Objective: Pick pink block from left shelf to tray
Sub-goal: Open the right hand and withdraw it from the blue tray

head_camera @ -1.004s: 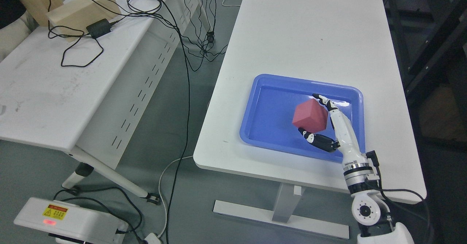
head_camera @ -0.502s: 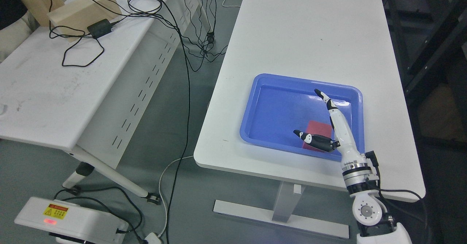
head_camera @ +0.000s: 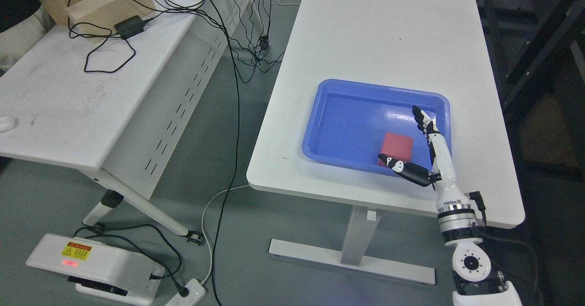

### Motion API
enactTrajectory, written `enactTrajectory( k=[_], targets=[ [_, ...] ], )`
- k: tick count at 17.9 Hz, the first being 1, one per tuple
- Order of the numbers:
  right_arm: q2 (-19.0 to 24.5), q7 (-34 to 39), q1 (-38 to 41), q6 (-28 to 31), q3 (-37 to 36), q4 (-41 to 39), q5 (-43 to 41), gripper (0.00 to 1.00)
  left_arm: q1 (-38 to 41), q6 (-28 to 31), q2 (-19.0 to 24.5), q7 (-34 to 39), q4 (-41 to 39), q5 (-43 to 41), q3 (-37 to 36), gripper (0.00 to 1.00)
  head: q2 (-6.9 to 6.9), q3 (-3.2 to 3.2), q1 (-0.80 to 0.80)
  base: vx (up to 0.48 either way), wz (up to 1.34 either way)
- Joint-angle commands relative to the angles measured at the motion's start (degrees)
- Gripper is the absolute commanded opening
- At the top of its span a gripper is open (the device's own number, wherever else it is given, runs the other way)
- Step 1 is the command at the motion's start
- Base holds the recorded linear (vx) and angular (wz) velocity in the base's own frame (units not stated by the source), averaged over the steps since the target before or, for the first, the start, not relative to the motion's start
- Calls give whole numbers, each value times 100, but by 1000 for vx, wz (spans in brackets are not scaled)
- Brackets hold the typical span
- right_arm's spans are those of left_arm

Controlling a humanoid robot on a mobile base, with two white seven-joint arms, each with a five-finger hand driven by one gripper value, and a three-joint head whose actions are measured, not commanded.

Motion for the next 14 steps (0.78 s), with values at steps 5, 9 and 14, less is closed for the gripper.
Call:
enactTrajectory(
  k=[5,9,14],
  targets=[
    [-100,-22,114,260,-399,-10,-342,100,35,-4,100,-4,0,-9,-2,100,0,0,0,-146,1],
    [-100,-57,123,400,-417,-10,-377,100,35,-4,100,-4,0,-9,-2,100,0,0,0,-156,34],
    [-100,-75,123,497,-434,-1,-492,100,35,-4,100,-4,0,-9,-2,100,0,0,0,-162,34]
  ],
)
